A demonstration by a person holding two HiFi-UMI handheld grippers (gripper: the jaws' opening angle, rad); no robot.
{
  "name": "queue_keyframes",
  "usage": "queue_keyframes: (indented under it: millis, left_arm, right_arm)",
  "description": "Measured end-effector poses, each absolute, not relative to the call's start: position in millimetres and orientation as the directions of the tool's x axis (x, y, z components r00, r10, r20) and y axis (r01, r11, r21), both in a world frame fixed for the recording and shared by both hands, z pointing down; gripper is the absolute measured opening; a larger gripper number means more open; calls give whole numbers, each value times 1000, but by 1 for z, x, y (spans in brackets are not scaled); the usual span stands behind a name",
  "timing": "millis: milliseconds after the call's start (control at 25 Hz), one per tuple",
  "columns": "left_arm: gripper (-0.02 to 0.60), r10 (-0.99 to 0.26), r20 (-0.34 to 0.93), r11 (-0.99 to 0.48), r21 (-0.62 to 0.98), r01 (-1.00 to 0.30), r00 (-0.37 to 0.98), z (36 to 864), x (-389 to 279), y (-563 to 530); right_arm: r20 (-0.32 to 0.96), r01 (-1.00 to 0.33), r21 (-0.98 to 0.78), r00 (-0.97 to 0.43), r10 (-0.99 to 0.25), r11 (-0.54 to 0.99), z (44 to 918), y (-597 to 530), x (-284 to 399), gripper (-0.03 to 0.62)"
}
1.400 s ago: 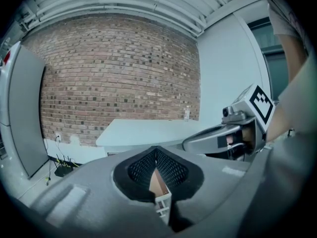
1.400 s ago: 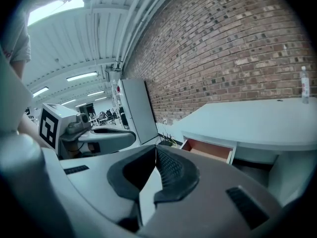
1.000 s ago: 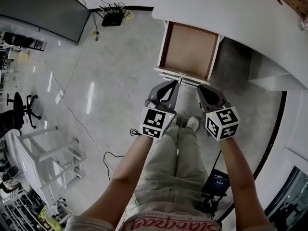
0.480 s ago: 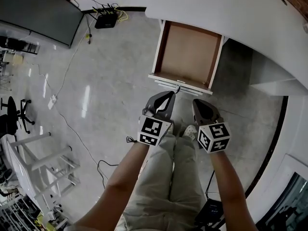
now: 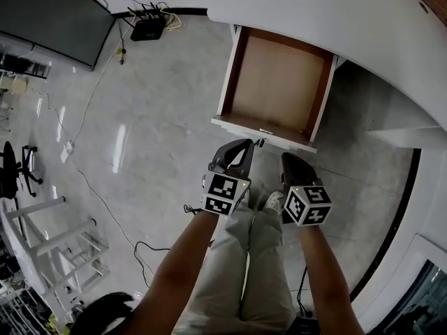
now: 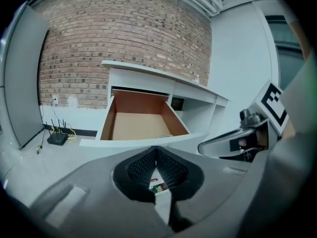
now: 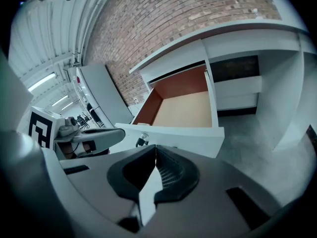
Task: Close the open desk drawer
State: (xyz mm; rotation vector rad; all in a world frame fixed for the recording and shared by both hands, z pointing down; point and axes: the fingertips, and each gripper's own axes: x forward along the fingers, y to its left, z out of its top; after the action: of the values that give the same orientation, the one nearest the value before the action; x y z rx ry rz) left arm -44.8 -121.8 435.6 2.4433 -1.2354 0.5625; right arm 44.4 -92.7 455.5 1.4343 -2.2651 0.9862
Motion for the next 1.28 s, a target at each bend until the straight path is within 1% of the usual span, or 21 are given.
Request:
queue_keyframes:
  millis: [360,680,1080,1280]
  left_arm:
    - [6,-674,509,-545,145,-825,535,467,-48,-137]
    - [6,-711,479,-485,195,-852,515,476,-53,-153]
    - [6,-696,500,-487,198,-851,515,476,-53,-152]
    - [6,-704,479,-486,213,-847,524,463,-52,-155]
  right_arm:
    - [570,-889,-409,-425,-703,205,485,-115,44,12]
    - [558,-896,-421,-376,-740,139,495,-131,48,12]
    - [534,-913,-363,-367,-762,185,486,-127,45,11]
    - [518,-913,-353,-373,-770,204,472,-129,47,11]
